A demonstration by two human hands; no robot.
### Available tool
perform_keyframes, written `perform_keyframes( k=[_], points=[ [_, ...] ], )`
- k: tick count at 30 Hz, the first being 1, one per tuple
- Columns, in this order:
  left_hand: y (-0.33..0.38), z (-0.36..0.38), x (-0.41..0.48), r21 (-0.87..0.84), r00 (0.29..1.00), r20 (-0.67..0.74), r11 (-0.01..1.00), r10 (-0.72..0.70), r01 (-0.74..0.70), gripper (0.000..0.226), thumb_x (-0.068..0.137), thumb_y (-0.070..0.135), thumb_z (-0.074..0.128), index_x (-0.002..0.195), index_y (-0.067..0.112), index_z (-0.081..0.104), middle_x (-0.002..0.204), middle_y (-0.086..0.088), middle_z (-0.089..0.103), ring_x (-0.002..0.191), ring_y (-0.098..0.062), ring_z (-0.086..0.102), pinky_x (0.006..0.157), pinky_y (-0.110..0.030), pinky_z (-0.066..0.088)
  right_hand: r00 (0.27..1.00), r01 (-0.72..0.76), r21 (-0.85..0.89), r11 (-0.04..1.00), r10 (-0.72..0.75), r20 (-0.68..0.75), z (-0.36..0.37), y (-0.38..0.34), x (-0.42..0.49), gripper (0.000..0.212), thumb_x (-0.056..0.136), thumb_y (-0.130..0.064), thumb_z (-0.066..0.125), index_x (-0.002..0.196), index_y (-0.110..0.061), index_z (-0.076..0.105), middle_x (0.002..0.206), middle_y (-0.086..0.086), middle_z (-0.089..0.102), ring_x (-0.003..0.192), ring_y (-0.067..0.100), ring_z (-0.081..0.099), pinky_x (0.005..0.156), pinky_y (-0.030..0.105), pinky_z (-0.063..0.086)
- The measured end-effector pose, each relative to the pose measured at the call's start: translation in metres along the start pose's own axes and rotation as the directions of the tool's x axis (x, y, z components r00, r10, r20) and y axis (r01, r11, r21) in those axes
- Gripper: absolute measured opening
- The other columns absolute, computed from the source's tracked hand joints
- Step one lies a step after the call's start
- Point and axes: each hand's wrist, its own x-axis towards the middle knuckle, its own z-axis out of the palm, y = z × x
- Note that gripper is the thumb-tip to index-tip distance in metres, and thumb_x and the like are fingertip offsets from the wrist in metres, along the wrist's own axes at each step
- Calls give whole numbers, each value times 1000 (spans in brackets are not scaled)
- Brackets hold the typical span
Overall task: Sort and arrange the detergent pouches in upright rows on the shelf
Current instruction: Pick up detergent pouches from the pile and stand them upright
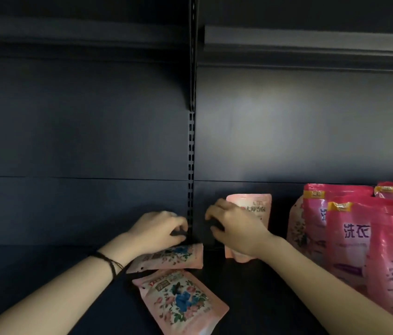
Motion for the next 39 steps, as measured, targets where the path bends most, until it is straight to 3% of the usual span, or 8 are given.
perform_keyframes(
  k=[4,11,15,19,24,29,34,39],
  points=[
    [-25,5,-28,118,995,83,992,-50,40,38,90,56,49,120,33,56,116,9,61,105,-12,56,81,-30,47,959,124,-32,992,-111,261,23,-20,12,36,91,-34,53,125,-22,52,122,2,50,107,21,53,81,36,49],
    [-64,22,-67,125,914,189,932,-360,341,48,90,65,41,121,32,56,118,7,60,104,-13,57,73,-29,45,863,206,-4,979,-180,472,54,-44,49,42,93,-44,51,128,-22,50,120,4,50,108,23,52,77,34,44],
    [-70,35,-74,-2,864,259,894,-431,447,61,83,75,38,117,30,60,114,9,59,99,-11,57,74,-30,49,803,143,12,990,-123,584,70,-57,76,52,91,-47,54,135,-24,42,128,6,49,113,24,50,83,38,46],
    [-66,46,-69,-257,842,272,808,-465,530,61,78,72,47,83,16,72,90,4,64,85,-12,60,70,-32,49,668,-55,43,998,4,745,80,-61,94,78,86,-47,63,148,-24,22,146,7,40,125,27,46,89,32,41],
    [-59,54,-60,-368,780,293,688,-554,626,40,76,62,62,95,27,65,103,7,66,94,-12,61,83,-35,53,627,-143,57,988,46,778,80,-60,97,97,78,-49,71,152,-27,11,157,2,24,139,26,32,107,38,34],
    [-54,55,-54,-332,770,327,696,-548,637,57,73,63,64,117,30,51,118,6,58,110,-17,54,91,-37,49,740,-230,159,960,67,669,77,-60,93,92,76,-42,75,150,-24,22,153,2,32,136,25,35,109,41,34],
    [-54,46,-57,-787,766,312,298,-562,539,51,74,25,82,111,27,48,106,-4,62,87,-8,62,60,-18,50,863,-349,374,859,139,485,74,-62,84,58,85,-34,67,137,-20,46,133,3,52,114,16,54,90,27,47],
    [-45,31,-51,-909,779,138,234,-611,345,55,75,4,78,115,28,50,100,-4,65,87,-15,66,58,-24,52,876,-443,492,749,246,415,54,-60,82,30,81,-29,72,107,-17,64,104,3,67,92,14,66,79,28,55]
  ],
)
